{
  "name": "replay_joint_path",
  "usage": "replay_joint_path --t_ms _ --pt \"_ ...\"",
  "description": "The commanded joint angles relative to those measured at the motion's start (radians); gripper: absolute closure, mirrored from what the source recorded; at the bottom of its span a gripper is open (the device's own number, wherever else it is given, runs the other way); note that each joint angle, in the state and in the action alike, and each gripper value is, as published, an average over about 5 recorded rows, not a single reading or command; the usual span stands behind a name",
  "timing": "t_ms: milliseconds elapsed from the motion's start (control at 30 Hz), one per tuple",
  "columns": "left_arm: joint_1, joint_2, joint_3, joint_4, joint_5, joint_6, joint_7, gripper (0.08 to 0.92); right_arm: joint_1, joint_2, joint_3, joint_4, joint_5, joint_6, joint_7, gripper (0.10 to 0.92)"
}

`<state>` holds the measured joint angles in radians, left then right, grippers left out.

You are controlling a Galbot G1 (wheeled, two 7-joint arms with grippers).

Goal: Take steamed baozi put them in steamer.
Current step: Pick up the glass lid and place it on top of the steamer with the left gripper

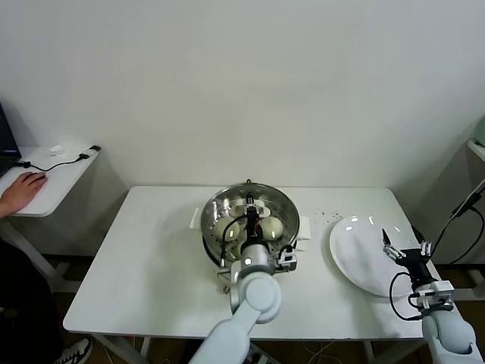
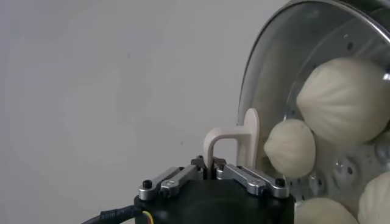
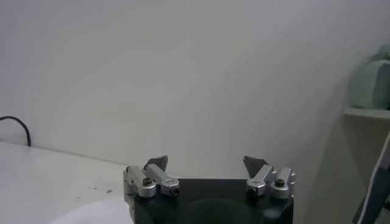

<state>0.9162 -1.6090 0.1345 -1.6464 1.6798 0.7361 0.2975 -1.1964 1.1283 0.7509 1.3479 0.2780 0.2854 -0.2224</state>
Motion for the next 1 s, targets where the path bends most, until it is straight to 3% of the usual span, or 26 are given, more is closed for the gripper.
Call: replay_joint_path --t_ms 33,367,600,733,1000 --pt "-0.005 -0.028 0.002 0.029 0.006 0.034 -0.007 0.850 -0.001 0.002 0.007 -0.004 -0.002 0.004 -0.002 0.203" --pt "-0.003 -0.033 0.006 0.036 0.013 0.025 -0.008 0.850 0.000 0.004 0.014 -0.009 -0.003 0.008 -0.005 0.203" --pt "0.013 -0.015 0.012 -0.007 0.032 0.005 0.045 0.843 0.002 0.002 0.019 -0.013 -0.003 0.007 -0.006 0.203" --pt "0.018 0.010 0.025 -0.050 0.032 0.011 0.069 0.767 0.004 0.002 0.021 -0.016 -0.003 0.006 -0.007 0.203" --pt "0.054 0.063 0.034 -0.151 0.030 0.016 0.102 0.533 0.010 0.008 0.021 -0.024 -0.007 0.003 -0.006 0.203"
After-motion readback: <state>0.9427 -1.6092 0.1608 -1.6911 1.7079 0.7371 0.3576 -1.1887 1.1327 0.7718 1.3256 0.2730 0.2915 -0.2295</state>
